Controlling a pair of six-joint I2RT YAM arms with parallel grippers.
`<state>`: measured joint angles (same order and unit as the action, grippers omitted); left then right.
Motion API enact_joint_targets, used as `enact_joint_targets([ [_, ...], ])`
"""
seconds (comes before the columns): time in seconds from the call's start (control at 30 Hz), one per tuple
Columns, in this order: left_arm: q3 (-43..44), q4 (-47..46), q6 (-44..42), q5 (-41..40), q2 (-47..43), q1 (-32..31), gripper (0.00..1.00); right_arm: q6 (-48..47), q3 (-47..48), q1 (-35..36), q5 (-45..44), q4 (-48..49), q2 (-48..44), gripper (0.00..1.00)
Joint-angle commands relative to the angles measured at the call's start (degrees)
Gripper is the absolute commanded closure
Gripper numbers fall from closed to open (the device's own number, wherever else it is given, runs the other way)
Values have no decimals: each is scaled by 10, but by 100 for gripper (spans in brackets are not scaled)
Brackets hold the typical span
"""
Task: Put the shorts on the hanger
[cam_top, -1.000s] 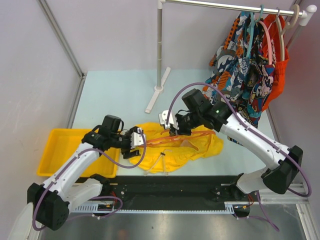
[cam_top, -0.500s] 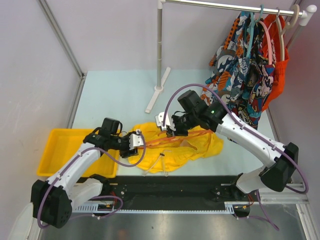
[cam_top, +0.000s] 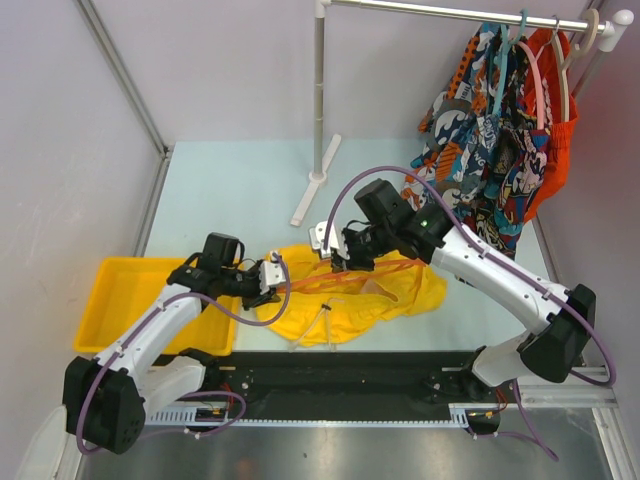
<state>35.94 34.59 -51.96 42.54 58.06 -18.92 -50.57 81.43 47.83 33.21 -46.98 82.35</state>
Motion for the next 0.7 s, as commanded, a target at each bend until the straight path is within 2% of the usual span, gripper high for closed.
enact_joint_targets([
  [0.0, 12, -29, 26, 51, -15, 0, 100, 50, 3, 3, 0, 44, -16, 79],
  [0.03, 13, -23, 33, 51, -15, 3, 100, 70, 3, -9, -6, 40, -33, 63],
  [0.07, 12, -22, 41, 50, -18, 5, 100, 114, 3, -16, -11, 36, -46, 40],
  [0.13, 11, -21, 50, 51, -27, 9, 100, 158, 0, -33, -34, 28, -87, 22],
  [0.2, 10, -28, 63, 45, -35, 10, 100, 226, -13, -72, -46, 24, -118, 21],
  [0.27, 11, -32, 80, 40, -35, 11, 100, 246, -28, -97, -78, 6, -165, 22],
  [0.5, 23, -34, 98, 38, -19, 13, 100, 281, -163, -97, -191, -42, -278, 32],
  [0.6, 28, -37, 105, 40, -15, 13, 100, 292, -223, -94, -231, -11, -302, 33],
  [0.67, 32, -38, 111, 37, -9, 13, 100, 284, -277, -94, -254, 49, -320, 31],
])
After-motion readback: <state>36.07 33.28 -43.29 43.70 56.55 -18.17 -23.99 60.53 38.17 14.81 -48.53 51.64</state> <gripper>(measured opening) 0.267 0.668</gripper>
